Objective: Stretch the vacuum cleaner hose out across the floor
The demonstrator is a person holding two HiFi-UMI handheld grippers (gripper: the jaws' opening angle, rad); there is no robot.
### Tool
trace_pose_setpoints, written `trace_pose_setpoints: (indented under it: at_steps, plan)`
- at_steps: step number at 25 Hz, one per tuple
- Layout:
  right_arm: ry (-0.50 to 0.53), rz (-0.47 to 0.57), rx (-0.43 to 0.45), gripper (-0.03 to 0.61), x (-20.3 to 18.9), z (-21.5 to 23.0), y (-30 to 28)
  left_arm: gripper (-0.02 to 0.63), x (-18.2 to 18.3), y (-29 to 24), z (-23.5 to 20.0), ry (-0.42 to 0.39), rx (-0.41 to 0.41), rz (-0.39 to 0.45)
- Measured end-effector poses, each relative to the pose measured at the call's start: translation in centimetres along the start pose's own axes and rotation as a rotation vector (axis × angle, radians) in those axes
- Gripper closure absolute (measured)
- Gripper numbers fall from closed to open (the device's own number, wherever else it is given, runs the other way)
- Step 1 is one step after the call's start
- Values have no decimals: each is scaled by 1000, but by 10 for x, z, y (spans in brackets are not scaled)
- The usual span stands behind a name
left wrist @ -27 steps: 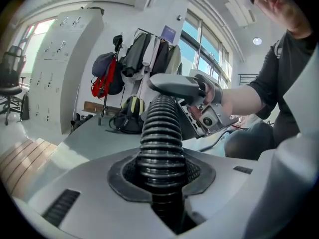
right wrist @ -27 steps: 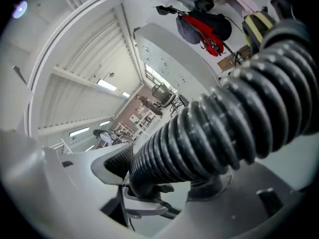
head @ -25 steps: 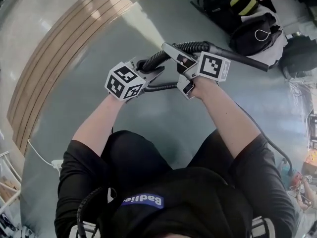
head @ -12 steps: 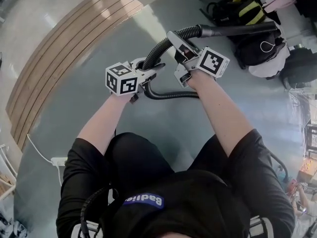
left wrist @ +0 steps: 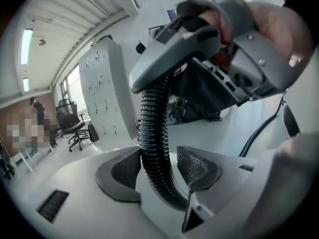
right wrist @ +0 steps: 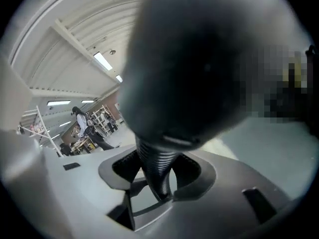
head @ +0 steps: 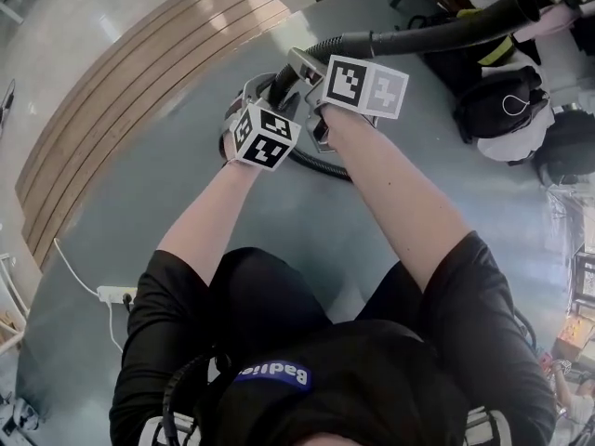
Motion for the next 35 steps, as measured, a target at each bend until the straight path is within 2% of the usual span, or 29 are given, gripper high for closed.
trace_pose_setpoints:
  at_steps: [2, 5, 7, 9, 11, 12, 14, 16, 18, 21, 25, 27, 30, 31, 32, 33, 35]
  plan:
    - [-37, -8, 2, 394, 0, 4, -7, 398, -3, -13, -5, -58, -9, -27]
    - [-67, -23, 23, 394, 8, 10, -15, 407, -4, -26, -13, -96, -34, -10]
    - [-69, -33, 36, 393, 14, 12, -15, 417, -1, -31, -18, -38, -76, 7]
    - [-27, -18, 60, 393, 22, 8, -13, 434, 6, -35, -25, 94, -123, 33]
    - [68, 16, 95, 393, 29, -1, -11, 440, 14, -37, -33, 221, -165, 66]
    - [148, 27, 106, 391, 31, -6, -10, 442, 17, -38, -35, 267, -189, 80]
    - [354, 25, 127, 388, 33, -17, -8, 442, 21, -39, -37, 329, -246, 100]
    - [527, 3, 158, 388, 36, -27, -9, 442, 25, -39, -39, 354, -311, 104]
    - [624, -30, 210, 388, 45, -38, -10, 442, 26, -38, -40, 374, -389, 100]
    - [689, -88, 322, 390, 64, -63, -16, 442, 30, -30, -43, 481, -543, 118]
    - [715, -111, 431, 403, 83, -83, -30, 442, 42, -20, -49, 605, -682, 143]
    - [703, -111, 469, 402, 86, -80, -39, 442, 46, -17, -50, 634, -721, 144]
    - [663, -165, 540, 402, 68, -59, -45, 442, 47, -13, -45, 663, -791, 123]
    - [644, -174, 574, 432, 63, -52, -45, 442, 48, -13, -44, 666, -811, 112]
    - [619, -170, 605, 479, 61, -46, -46, 442, 49, -15, -43, 663, -814, 102]
    - [586, -157, 622, 482, 61, -41, -47, 442, 48, -17, -44, 661, -790, 95]
    - [494, -119, 609, 483, 65, -26, -54, 440, 42, -22, -45, 680, -681, 96]
Point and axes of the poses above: the fingertips, and each gripper's own axes: y backward along the fingers, z to its right, x out of its top, the point moved 8 cm from there along y, backward along the fingers, and after that the axes turned 11 degrees about x, right-handed, at the moved point
